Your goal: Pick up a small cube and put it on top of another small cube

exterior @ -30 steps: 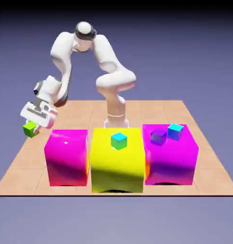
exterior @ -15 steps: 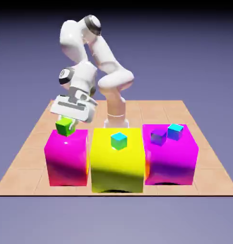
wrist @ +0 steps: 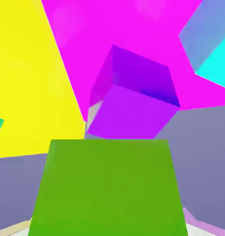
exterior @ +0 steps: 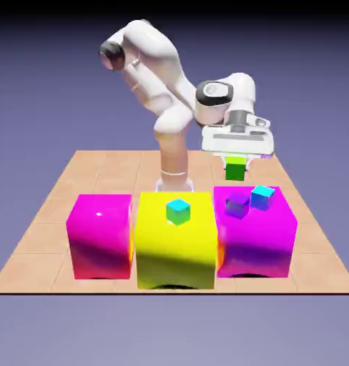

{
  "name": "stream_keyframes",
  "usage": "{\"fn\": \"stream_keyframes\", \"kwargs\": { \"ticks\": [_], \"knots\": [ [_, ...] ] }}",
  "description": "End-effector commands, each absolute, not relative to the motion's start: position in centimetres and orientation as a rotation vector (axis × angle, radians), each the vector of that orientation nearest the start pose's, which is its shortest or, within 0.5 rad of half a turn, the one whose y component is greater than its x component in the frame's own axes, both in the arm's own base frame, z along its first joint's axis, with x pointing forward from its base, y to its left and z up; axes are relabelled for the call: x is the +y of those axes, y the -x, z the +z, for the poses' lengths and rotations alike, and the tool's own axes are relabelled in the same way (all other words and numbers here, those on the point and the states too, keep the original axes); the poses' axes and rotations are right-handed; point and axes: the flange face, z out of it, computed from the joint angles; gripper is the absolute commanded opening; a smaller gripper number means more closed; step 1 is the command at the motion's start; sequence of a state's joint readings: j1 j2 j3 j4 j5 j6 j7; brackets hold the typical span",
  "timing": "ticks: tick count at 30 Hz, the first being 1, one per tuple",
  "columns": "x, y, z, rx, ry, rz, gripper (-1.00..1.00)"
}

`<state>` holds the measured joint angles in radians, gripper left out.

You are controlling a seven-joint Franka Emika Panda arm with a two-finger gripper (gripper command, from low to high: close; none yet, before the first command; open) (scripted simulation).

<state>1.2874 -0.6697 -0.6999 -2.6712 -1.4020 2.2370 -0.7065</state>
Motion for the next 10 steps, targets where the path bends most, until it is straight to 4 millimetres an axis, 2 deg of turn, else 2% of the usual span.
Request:
{"fn": "stream_keyframes", "kwargs": {
  "ticks": [1,6,7,8,10],
  "knots": [
    [20.0,-34.7,40.8,2.121,-1.087,0.303,-1.00],
    [19.4,-37.6,36.2,2.121,-1.086,0.300,-1.00],
    [19.4,-37.6,36.2,2.121,-1.086,0.300,1.00],
    [19.4,-37.6,36.2,2.121,-1.086,0.300,1.00],
    [19.8,-36.5,38.1,2.120,-1.087,0.303,1.00]
  ]
}}
